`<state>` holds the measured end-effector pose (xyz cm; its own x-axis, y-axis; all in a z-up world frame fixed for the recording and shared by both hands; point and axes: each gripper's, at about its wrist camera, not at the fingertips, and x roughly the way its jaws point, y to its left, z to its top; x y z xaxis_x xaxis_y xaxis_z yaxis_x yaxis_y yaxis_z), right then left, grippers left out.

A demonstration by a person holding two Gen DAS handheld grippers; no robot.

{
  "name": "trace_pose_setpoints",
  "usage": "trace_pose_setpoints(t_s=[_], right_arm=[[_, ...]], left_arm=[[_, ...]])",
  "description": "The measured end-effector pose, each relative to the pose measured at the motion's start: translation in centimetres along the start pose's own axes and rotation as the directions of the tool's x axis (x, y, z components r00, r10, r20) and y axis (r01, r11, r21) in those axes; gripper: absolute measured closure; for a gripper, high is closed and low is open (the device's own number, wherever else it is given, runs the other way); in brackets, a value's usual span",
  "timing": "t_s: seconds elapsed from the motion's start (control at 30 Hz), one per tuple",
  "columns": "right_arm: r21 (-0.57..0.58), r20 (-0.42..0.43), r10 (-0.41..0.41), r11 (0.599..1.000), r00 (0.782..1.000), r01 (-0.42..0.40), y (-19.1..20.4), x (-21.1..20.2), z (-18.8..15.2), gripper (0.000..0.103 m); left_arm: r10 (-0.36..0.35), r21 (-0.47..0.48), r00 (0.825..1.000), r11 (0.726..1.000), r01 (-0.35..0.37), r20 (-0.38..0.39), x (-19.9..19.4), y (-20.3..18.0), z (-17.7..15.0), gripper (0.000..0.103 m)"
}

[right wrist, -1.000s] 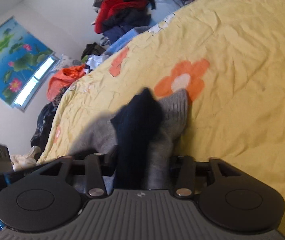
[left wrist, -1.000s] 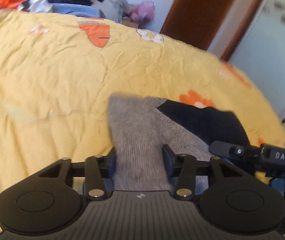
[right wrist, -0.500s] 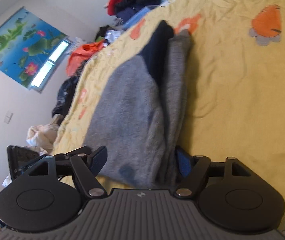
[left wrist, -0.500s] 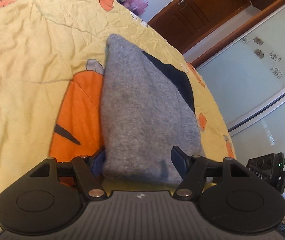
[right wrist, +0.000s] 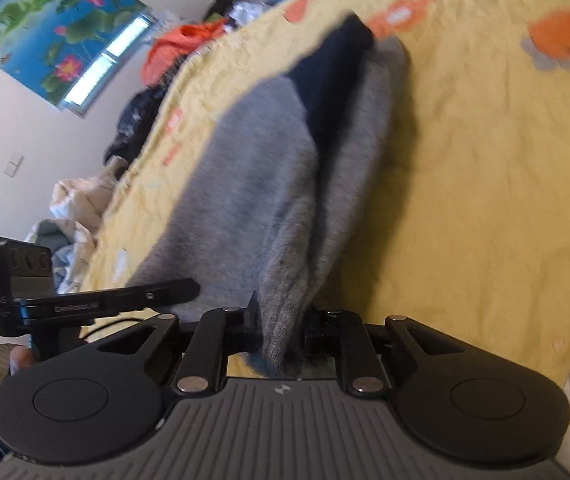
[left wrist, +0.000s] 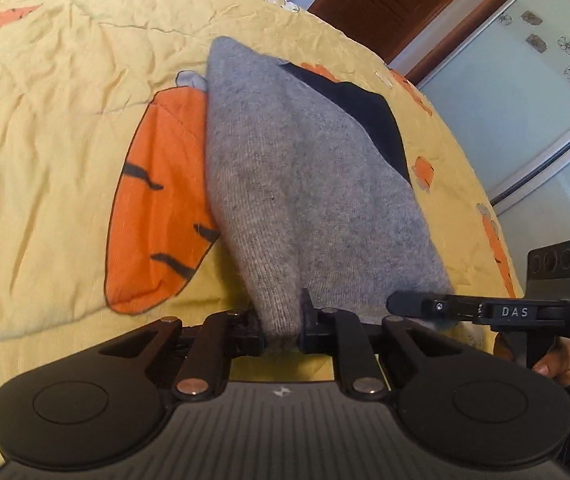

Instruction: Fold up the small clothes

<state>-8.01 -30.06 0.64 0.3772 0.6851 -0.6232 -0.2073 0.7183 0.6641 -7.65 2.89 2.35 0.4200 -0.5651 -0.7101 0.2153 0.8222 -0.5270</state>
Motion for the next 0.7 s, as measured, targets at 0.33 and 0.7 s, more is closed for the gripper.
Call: trace_pose_setpoints(t_s=[0.33,0.7], right_arm=[[0.013,0.248,-0.015,1.0,0.969,0.012,-0.7,-4.5,3.1,0.024],[-0.098,0.171,-0.245,0.96,0.954,0.264,-0.9,5.7,14.0,0.071]], left_arm=[[0.208,0.258,0.938,0.924,-0.282,0.278,-6.9,-2.9,2.0,0.009],[0.175,0.416,0.96,0.873,-0.253,0.217,5.0,-8.5,4.0,0.01]])
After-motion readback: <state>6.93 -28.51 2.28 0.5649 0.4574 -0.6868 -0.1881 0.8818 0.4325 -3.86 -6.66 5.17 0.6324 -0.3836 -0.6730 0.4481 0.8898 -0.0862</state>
